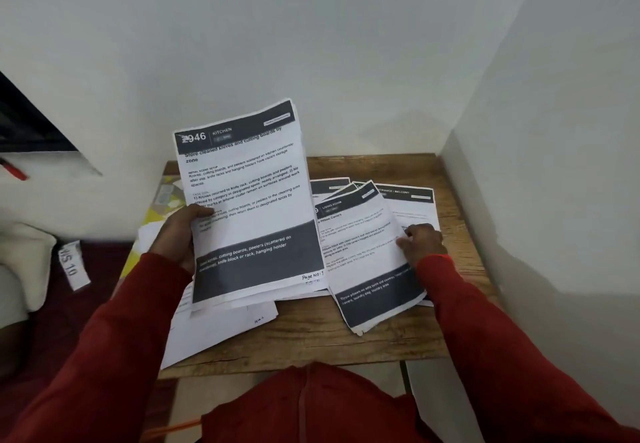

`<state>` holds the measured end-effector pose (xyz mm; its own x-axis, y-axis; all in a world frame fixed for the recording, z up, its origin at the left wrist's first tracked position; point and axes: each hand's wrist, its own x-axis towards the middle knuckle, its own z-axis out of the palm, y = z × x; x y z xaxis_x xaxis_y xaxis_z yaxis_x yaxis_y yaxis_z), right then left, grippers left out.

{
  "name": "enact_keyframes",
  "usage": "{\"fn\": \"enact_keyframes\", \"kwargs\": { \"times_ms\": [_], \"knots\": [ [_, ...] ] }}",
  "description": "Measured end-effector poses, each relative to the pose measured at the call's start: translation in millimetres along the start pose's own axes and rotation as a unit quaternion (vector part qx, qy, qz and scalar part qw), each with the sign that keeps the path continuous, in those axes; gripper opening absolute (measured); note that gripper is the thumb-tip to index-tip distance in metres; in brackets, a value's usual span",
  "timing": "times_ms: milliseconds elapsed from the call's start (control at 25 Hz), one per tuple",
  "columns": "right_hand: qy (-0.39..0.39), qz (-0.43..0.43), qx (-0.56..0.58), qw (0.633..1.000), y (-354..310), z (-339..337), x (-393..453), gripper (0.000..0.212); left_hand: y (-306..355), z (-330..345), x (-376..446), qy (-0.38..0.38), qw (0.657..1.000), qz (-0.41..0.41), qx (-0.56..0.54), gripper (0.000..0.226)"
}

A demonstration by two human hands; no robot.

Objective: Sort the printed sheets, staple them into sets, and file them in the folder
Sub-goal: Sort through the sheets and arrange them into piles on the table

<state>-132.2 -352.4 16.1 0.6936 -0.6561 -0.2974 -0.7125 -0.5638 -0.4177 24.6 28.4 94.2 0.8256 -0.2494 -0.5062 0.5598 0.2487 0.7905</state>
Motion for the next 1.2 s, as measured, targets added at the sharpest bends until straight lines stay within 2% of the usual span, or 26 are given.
{"fn": "enact_keyframes", "kwargs": {
  "times_ms": [80,200,280,440,600,680,800,920,1040,1200],
  "knots": [
    [0.001,0.014,-0.020,1.000,-2.5,3.3,-2.0,0.026,-2.3,1.2,0.0,-0.006,1.000,0.005,0.003,0.046],
    [-0.008,0.019,0.035,0.999,-4.0,3.7,-2.5,0.012,-4.0,7.3,-0.6,0.001,1.000,0.016,0.014,0.041],
    [-0.013,0.023,0.080,0.996,-3.6,3.4,-1.7,0.013,-3.9,10.2,0.3,0.013,0.999,0.028,0.027,0.036],
    [-0.026,0.011,0.124,0.992,-7.9,-2.1,6.2,0.026,-6.5,13.2,3.9,0.014,0.997,0.050,0.048,0.041],
    [-0.036,-0.028,0.194,0.980,-18.3,-11.2,1.1,0.014,-13.0,22.8,3.3,0.003,0.998,0.042,0.050,0.028],
    [-0.025,-0.053,0.305,0.951,-31.3,-15.9,-10.5,0.012,-17.9,27.6,3.4,0.000,0.998,0.035,0.057,0.024],
    [-0.055,-0.065,0.492,0.866,-59.0,-18.9,-37.5,0.015,-24.5,33.2,5.4,0.003,0.997,0.031,0.071,0.022],
    [-0.090,-0.064,0.578,0.809,-82.9,-9.2,-56.1,0.019,-29.6,40.2,3.7,0.018,0.996,0.031,0.078,0.021],
    [-0.095,-0.070,0.600,0.791,-94.0,4.6,-65.1,0.019,-32.9,40.4,-0.4,0.008,0.997,0.032,0.068,0.023],
    [-0.108,-0.084,0.589,0.797,-99.0,15.2,-68.6,0.021,-37.9,35.2,1.4,-0.025,0.998,-0.006,0.058,0.026]
  ]
}}
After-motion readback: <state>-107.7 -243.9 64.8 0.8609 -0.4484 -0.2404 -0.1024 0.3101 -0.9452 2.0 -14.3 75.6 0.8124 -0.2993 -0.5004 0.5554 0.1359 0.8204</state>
